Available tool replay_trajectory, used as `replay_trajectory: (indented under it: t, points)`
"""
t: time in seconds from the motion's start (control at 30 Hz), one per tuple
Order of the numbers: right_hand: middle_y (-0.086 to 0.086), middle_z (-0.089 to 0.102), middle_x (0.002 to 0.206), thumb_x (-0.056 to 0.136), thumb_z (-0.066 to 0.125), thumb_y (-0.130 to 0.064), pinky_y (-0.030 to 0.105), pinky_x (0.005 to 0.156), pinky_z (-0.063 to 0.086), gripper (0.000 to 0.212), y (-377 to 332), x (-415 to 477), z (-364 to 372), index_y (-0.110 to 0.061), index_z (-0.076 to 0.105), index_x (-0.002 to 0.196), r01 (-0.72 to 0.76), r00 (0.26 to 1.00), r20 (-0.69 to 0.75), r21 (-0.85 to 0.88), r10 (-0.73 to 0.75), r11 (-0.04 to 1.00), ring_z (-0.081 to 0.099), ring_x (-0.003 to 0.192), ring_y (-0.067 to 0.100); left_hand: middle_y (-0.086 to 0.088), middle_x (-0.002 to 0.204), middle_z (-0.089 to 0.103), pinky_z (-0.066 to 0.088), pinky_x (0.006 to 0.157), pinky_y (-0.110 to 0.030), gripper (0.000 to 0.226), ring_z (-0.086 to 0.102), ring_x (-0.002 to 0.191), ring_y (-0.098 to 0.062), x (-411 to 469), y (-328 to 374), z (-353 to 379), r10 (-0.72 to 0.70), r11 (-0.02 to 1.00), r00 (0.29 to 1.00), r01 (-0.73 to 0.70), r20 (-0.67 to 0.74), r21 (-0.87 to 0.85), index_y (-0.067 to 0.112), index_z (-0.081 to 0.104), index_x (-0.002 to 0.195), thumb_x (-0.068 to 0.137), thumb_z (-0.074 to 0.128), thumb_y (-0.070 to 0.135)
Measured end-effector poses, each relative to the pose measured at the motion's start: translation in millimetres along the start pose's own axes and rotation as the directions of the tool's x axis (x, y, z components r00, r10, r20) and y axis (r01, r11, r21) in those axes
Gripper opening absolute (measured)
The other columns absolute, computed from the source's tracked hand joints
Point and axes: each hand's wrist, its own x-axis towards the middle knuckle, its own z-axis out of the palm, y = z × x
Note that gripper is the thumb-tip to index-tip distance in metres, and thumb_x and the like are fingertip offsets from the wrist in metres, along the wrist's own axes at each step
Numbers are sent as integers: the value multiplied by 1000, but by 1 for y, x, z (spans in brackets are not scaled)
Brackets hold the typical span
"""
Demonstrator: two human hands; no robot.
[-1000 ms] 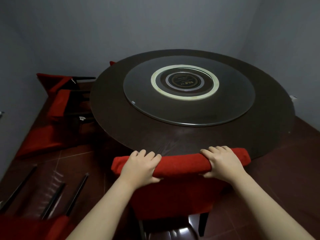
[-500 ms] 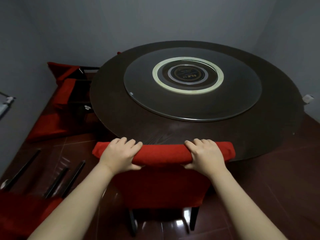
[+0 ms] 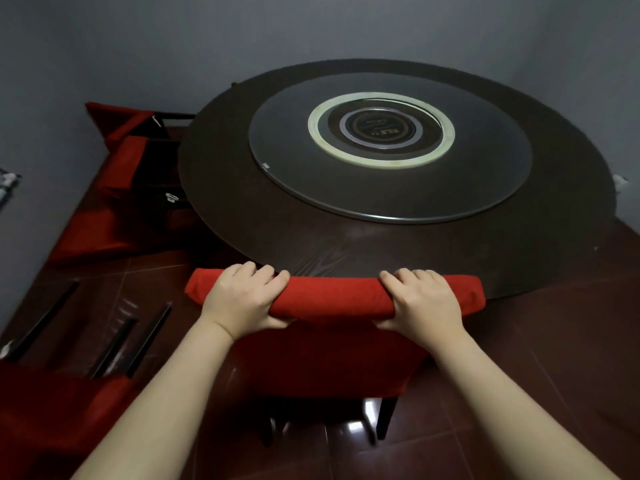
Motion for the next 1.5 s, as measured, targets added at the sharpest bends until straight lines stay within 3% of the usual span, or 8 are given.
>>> replay_trajectory:
  t: [0.37,0.53,0.63,0.83,1.0,1.2,1.5]
  points:
    - [8,64,85,45,82,-54,40,67,49,73,-41,-92,18,-10,67,102,-14,998,-54,-67,10,998,61,70,30,-5,75,62,48,57,-34,62,56,60,-27,-81,49,-13,46,999,998,-47,-49,-22,10,70,103,75,56,63]
    - [7,60,83,38,82,-57,40,67,46,81,-92,-100,22,-13,64,103,-78,997,12,-21,78,997,57,71,29,-6,81,65,50,59,-34,60,58,63,-28,-99,14,-8,175,985,985,-175,2,-1,11,70,103,70,58,60]
    - [6,60,82,39,82,-58,39,67,47,80,-115,-89,33,-12,64,103,-60,998,23,-34,61,998,58,71,29,-7,81,65,48,60,-34,65,57,62,-28,-105,-12,6,175,985,984,-175,24,-6,11,71,102,66,52,62]
    - [11,64,83,52,76,-66,38,62,50,76,-58,-84,37,-7,69,100,18,994,-106,-139,-33,990,61,67,31,-6,77,61,45,56,-35,68,53,60,-27,-92,27,18,88,994,995,-91,-52,-54,11,68,107,68,62,67]
    - [13,63,82,45,84,-60,39,63,51,80,-19,-57,29,-5,68,101,13,993,-112,-135,-28,991,60,66,32,-5,74,60,44,55,-34,66,53,58,-27,-51,32,17,37,999,992,-39,-117,-16,11,69,104,71,58,67]
    - [10,62,82,47,79,-61,39,63,45,77,-42,-76,38,-9,67,102,-6,989,-148,-61,-3,998,57,68,30,-8,81,65,48,59,-35,66,58,62,-28,-74,26,22,111,993,981,-115,-158,-11,9,70,107,79,54,66]
    - [9,63,84,47,78,-60,39,66,49,76,-62,-97,53,-9,66,103,22,981,-191,-72,-35,997,59,70,30,-9,87,68,48,64,-37,65,59,67,-29,-99,33,16,81,997,995,-81,-62,5,11,70,107,76,55,65]
